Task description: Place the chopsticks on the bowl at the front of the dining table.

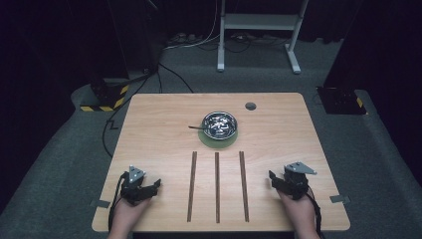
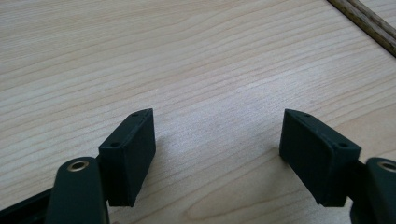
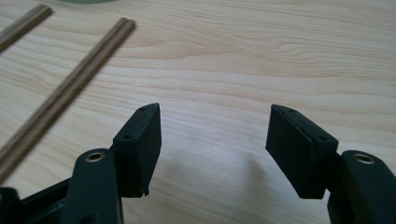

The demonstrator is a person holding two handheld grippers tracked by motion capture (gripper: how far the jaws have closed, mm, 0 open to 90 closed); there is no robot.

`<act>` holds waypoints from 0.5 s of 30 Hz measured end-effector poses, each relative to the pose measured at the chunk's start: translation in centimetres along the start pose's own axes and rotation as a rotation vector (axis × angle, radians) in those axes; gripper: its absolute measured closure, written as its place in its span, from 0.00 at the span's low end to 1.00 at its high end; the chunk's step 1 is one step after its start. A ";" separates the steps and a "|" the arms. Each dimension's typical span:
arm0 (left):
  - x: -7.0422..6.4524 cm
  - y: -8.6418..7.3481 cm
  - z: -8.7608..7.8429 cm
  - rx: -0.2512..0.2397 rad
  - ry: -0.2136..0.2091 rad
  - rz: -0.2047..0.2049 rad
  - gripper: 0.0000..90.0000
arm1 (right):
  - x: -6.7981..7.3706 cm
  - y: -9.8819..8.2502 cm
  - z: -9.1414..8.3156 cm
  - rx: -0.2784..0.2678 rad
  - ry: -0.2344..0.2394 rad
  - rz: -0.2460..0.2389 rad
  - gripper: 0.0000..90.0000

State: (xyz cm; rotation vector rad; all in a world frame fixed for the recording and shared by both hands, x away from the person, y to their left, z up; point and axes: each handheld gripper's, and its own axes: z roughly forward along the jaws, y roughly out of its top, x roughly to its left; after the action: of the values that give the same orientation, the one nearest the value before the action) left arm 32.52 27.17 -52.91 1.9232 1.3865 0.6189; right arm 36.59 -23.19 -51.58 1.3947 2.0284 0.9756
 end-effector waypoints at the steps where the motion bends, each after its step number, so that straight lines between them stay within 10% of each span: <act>1: 0.0 0.0 0.0 0.000 0.000 0.000 0.30 | 0.6 0.0 0.0 0.002 0.017 -0.002 0.40; 15: 0.1 0.0 0.0 0.007 -0.009 0.010 0.30 | 3.4 0.4 0.8 0.050 0.075 0.023 0.43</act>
State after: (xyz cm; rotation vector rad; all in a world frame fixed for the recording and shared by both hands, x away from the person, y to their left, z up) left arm 32.54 27.29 -52.87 1.9379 1.3760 0.6105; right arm 36.20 -19.70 -51.80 1.4303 2.1091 1.0071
